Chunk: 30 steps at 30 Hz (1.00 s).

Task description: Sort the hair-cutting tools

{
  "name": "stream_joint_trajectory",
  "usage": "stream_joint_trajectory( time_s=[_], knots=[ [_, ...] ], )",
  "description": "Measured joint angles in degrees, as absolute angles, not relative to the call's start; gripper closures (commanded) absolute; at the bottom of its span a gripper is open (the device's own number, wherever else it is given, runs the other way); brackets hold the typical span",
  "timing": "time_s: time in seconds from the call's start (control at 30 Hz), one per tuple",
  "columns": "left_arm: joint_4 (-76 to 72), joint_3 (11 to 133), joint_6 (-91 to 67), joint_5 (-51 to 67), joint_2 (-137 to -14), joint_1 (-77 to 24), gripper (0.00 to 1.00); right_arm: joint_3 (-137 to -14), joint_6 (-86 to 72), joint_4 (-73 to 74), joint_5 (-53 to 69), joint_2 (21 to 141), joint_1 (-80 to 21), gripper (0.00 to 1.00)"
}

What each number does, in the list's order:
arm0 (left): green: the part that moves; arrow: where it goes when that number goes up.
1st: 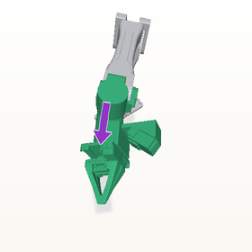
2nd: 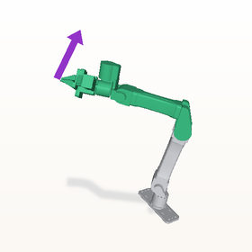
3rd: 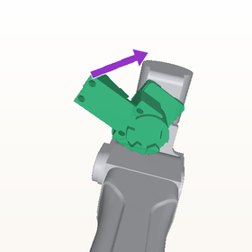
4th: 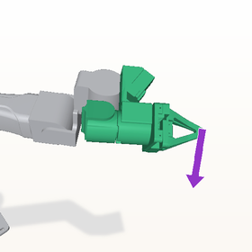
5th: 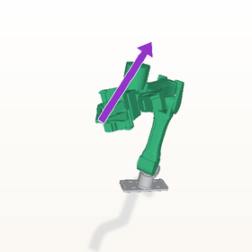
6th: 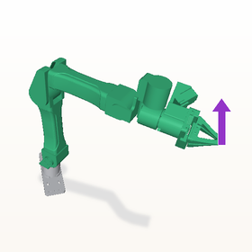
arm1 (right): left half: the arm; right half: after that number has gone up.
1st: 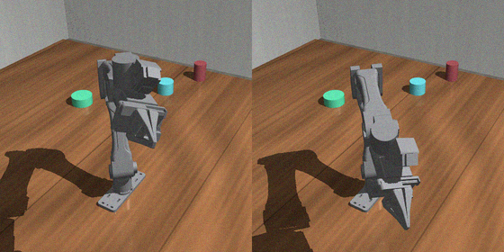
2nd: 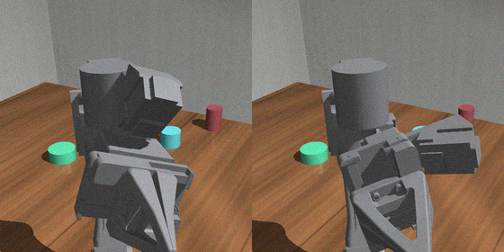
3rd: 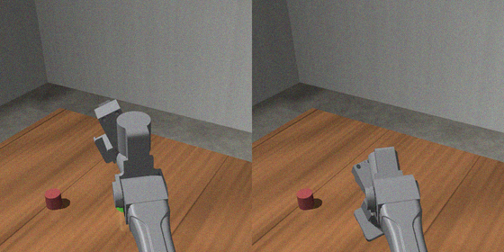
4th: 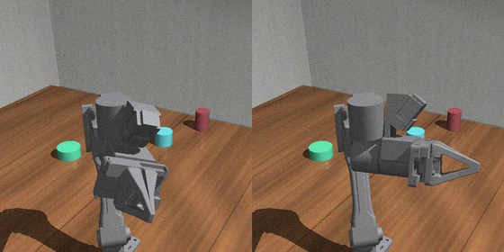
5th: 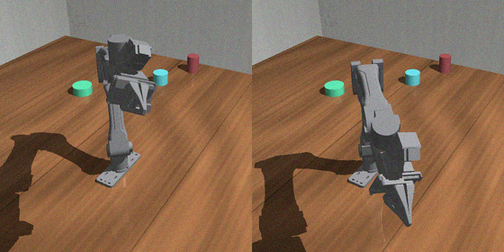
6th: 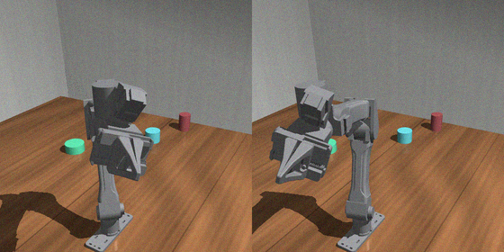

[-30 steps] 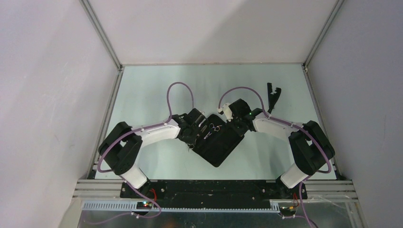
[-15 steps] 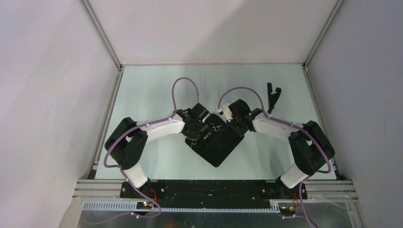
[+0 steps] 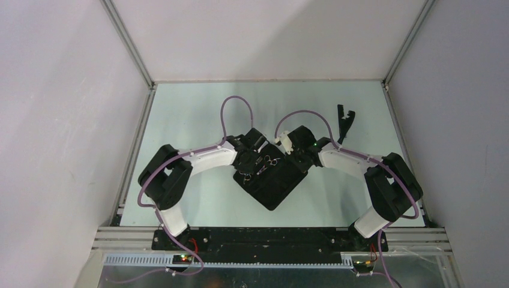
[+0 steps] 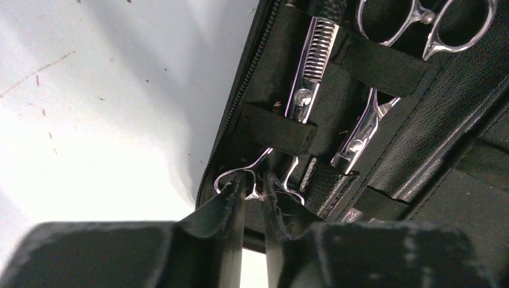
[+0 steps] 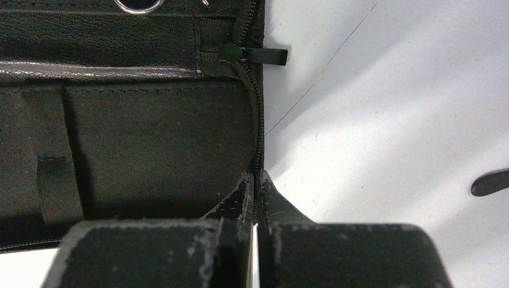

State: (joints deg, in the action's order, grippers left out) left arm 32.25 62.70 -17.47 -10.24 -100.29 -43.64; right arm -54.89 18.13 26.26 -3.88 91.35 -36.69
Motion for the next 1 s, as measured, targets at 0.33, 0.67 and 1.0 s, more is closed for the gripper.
stream_joint_trajectory(
  time_s=[0.33,0.67,1.0],
  knots=[
    [31.9,60.6,-18.6,-12.0,-94.5,-43.5,0.36,-54.9,15.7,25.7,-1.7,85.8,-36.0,0.49],
    [33.7,58.0,-19.5,-16.0,-70.0,-41.7,0.05,-54.9,4.8,24.6,-2.2,74.9,-27.1,0.18],
    [37.2,51.5,-15.9,-23.6,-44.0,-25.7,0.00,-57.7,-6.6,24.9,-3.9,77.7,-8.9,0.20]
  ],
)
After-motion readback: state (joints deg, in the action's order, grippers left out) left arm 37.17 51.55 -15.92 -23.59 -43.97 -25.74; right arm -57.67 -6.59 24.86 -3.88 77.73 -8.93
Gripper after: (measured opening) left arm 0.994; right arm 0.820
